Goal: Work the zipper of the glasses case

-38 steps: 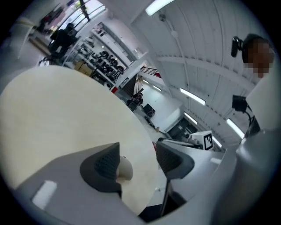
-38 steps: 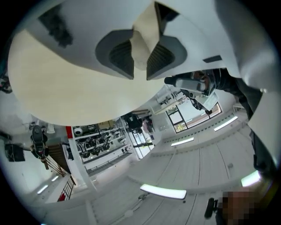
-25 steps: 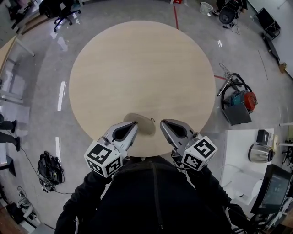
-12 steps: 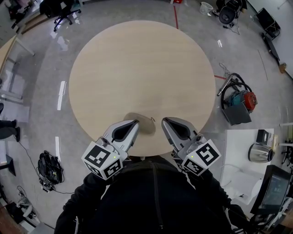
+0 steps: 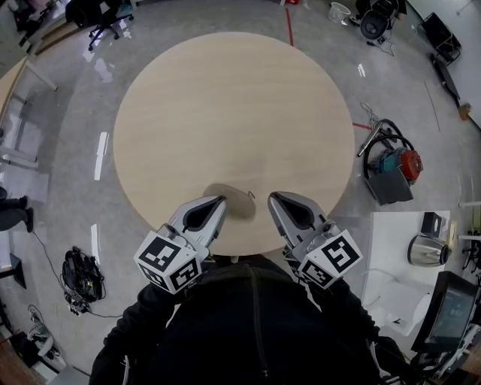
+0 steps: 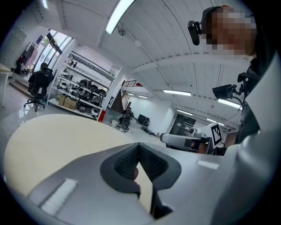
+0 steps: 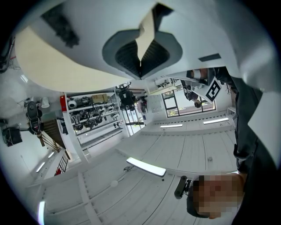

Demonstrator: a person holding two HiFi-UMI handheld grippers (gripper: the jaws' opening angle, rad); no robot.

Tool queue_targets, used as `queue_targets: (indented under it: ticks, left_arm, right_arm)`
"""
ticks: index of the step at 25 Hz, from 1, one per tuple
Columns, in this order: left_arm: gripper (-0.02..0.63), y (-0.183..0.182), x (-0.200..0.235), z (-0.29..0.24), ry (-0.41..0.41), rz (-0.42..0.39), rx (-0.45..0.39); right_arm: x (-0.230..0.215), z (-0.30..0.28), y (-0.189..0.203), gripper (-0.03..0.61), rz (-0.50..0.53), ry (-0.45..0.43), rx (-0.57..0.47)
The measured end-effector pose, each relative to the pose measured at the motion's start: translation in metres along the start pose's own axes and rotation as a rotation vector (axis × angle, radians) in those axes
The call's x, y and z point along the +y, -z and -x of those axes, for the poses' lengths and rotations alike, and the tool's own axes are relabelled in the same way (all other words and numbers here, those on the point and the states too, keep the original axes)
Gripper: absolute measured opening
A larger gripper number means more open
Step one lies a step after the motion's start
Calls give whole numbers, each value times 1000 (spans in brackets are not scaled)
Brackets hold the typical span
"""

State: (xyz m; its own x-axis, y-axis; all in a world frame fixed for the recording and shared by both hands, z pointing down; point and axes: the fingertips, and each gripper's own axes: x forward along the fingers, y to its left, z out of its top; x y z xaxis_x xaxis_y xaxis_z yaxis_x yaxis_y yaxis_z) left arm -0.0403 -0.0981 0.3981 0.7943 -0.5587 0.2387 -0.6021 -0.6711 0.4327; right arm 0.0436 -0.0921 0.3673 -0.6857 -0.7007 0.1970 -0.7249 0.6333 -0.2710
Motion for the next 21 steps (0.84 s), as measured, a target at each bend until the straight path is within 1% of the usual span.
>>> queue_targets:
  ticks: [7, 13, 21]
  left_arm:
    - [6, -6, -1, 2, 3, 2, -3]
    - [6, 3, 0, -3, 4, 2, 15]
    - [6, 5, 4, -2, 1, 7, 23]
  right_arm:
    - [3, 1, -4, 5, 0, 8, -5]
    - [-2, 1, 2, 5, -3, 11, 3]
    - [-1, -3, 6, 5, -12, 5, 18]
